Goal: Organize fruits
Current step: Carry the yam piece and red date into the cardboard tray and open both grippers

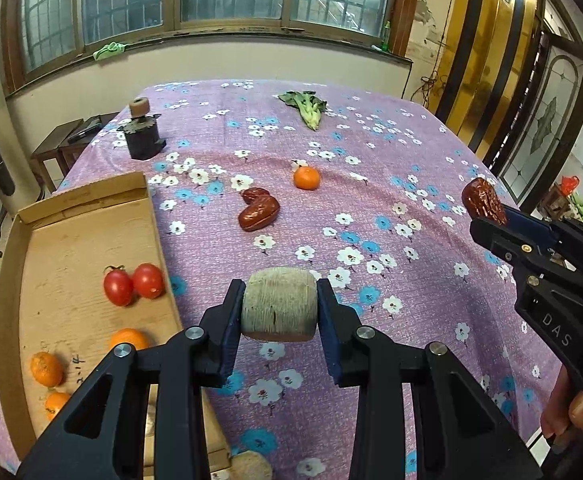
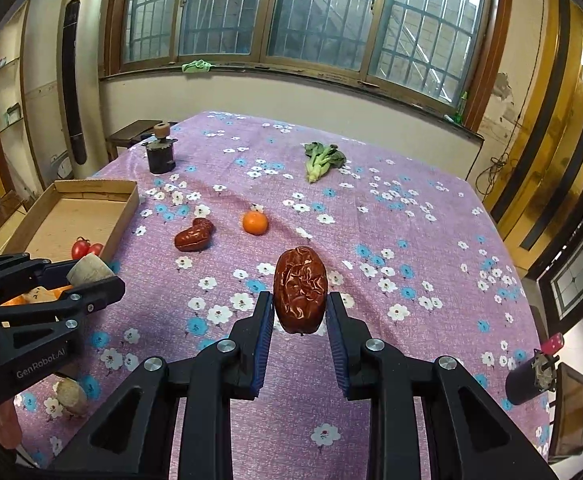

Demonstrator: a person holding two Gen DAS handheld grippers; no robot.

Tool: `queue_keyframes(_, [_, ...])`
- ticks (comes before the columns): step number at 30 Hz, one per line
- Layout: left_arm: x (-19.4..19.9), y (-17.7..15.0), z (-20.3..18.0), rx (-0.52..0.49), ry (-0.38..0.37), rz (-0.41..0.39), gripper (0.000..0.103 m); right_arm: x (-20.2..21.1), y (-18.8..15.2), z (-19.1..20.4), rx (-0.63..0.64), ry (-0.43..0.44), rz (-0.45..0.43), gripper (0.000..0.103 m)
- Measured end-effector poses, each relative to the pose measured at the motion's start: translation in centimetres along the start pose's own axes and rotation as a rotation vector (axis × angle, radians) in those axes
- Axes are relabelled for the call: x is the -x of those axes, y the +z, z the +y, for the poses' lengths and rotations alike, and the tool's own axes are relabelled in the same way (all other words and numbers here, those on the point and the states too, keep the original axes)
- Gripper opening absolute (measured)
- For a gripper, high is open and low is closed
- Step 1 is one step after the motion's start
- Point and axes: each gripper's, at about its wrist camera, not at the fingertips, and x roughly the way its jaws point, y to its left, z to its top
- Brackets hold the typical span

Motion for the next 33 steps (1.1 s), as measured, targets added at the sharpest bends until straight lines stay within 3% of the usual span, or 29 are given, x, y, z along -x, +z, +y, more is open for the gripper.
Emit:
queue_keyframes(12, [2.1, -1.0, 5.2, 0.078, 0.064, -0.029, 0.032, -1.0, 0.3, 3.3, 0.015, 0.151, 0.042, 0.027])
queue_keyframes(15, [2.4, -1.4, 6.9, 0.105, 0.085, -0.030, 0.033, -1.8, 0.5, 4.5, -0.016, 0.311, 0.072, 0.027])
queue_keyframes(20, [3.0, -2.1, 10.0, 0.147, 0.123, -0.036, 0.033, -3.0, 0.6, 6.6, -0.025, 0.423, 0.103, 0.027])
queue_keyframes(33, [3.4, -3.1, 17.1, 0.252, 0.217, -0.037, 0.033, -6.4, 2.7, 13.8, 0.021, 0.560, 0.172, 0.027])
